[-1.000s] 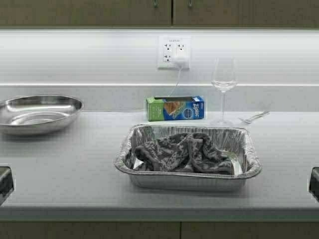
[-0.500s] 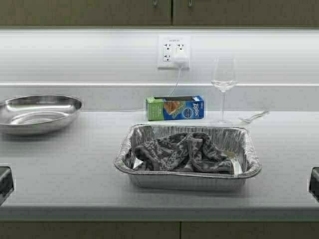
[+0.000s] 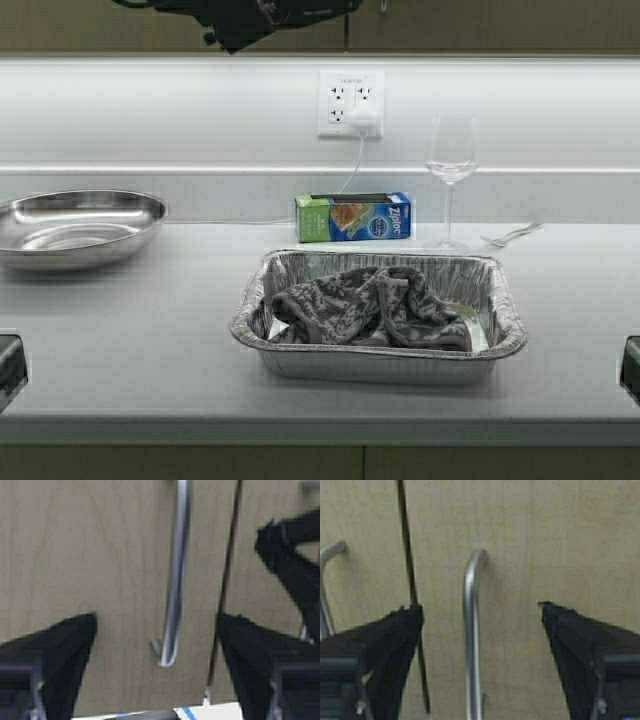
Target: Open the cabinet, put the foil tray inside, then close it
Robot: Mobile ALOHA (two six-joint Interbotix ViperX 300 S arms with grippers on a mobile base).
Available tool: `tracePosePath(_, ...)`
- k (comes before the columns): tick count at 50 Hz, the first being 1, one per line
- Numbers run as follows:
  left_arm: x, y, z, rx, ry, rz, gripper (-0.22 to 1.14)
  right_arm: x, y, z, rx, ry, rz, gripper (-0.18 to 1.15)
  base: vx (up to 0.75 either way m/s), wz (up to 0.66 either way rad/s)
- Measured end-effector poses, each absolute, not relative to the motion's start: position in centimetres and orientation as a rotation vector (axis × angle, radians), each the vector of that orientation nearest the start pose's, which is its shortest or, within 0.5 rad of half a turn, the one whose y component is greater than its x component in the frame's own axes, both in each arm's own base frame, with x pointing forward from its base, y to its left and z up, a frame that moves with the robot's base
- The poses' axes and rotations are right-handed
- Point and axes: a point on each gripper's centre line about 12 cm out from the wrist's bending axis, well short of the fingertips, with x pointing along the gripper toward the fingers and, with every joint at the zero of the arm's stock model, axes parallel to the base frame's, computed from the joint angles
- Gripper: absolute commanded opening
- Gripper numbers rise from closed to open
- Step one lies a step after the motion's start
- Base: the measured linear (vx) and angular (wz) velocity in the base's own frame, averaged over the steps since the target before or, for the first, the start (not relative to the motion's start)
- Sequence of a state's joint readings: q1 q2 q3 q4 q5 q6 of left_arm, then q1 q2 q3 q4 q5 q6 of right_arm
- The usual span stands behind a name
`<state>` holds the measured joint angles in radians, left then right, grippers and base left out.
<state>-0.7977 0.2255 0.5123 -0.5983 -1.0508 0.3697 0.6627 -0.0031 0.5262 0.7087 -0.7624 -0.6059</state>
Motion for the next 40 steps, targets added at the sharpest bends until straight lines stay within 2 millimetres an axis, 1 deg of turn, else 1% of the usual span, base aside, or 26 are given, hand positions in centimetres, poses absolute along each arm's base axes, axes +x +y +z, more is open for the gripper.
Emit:
tracePosePath(6, 35.7, -28.5, 22.3, -0.094, -0.184, -0.278, 0.97, 36.9, 22.3, 28.5, 0.002, -0.091, 0.197, 0.96, 0.00, 0.00)
tracePosePath(8, 35.7, -28.5, 22.2, -0.095, -0.184, -0.276, 0.92, 37.0, 22.5, 28.5, 0.006, -0.091, 0.196, 0.90, 0.00, 0.00)
tracePosePath(10, 35.8, -28.5, 22.2, -0.096, -0.182, -0.275, 0.83, 37.1, 22.5, 28.5, 0.008, -0.091, 0.193, 0.79, 0.00, 0.00)
tracePosePath(11, 35.9, -28.5, 22.2, -0.097, -0.180, -0.275, 0.77, 37.1, 22.4, 28.5, 0.010, -0.091, 0.190, 0.68, -0.01, 0.00)
tracePosePath(13, 36.0, -28.5, 22.1, -0.102, -0.165, -0.273, 0.61, 37.3, 22.2, 28.4, 0.016, -0.088, 0.178, 0.49, -0.01, 0.00)
tracePosePath(15, 36.3, -28.4, 22.0, -0.109, -0.139, -0.269, 0.40, 37.3, 22.1, 28.4, 0.025, -0.082, 0.171, 0.28, -0.01, 0.00)
tracePosePath(17, 36.4, -28.4, 21.8, -0.121, -0.104, -0.266, 0.17, 37.4, 22.1, 28.5, 0.038, -0.078, 0.167, 0.08, -0.01, -0.01)
tracePosePath(19, 36.5, -28.5, 21.9, -0.136, -0.073, -0.268, -0.02, 37.4, 22.2, 28.4, 0.047, -0.070, 0.169, -0.06, -0.01, 0.00)
tracePosePath(20, 36.5, -28.7, 22.0, -0.145, -0.061, -0.272, -0.10, 37.3, 22.5, 28.4, 0.051, -0.066, 0.176, -0.09, -0.01, 0.01)
tracePosePath(21, 36.5, -28.9, 22.0, -0.144, -0.049, -0.277, -0.14, 37.3, 22.5, 28.4, 0.049, -0.063, 0.176, -0.09, -0.01, 0.02)
tracePosePath(23, 36.5, -29.0, 22.1, -0.143, -0.036, -0.279, -0.12, 37.3, 22.4, 28.3, 0.049, -0.056, 0.176, -0.03, -0.01, 0.02)
tracePosePath(26, 36.5, -29.0, 22.2, -0.139, -0.031, -0.287, -0.01, 37.2, 22.4, 28.4, 0.052, -0.048, 0.181, 0.09, -0.01, 0.00)
tracePosePath(28, 36.3, -28.9, 22.3, -0.133, -0.032, -0.295, 0.06, 37.0, 22.3, 28.4, 0.053, -0.044, 0.184, 0.13, 0.00, 0.00)
tracePosePath(30, 36.1, -28.7, 22.4, -0.125, -0.031, -0.303, 0.09, 36.6, 22.1, 28.5, 0.054, -0.037, 0.190, 0.12, 0.00, 0.00)
tracePosePath(34, 35.4, -28.1, 22.7, -0.113, -0.026, -0.315, 0.05, 35.5, 21.7, 28.8, 0.055, -0.026, 0.209, 0.08, 0.00, 0.00)
tracePosePath(40, 33.0, -26.4, 23.4, -0.106, -0.011, -0.332, 0.04, 33.1, 21.0, 29.2, 0.050, 0.004, 0.258, 0.07, 0.01, -0.01)
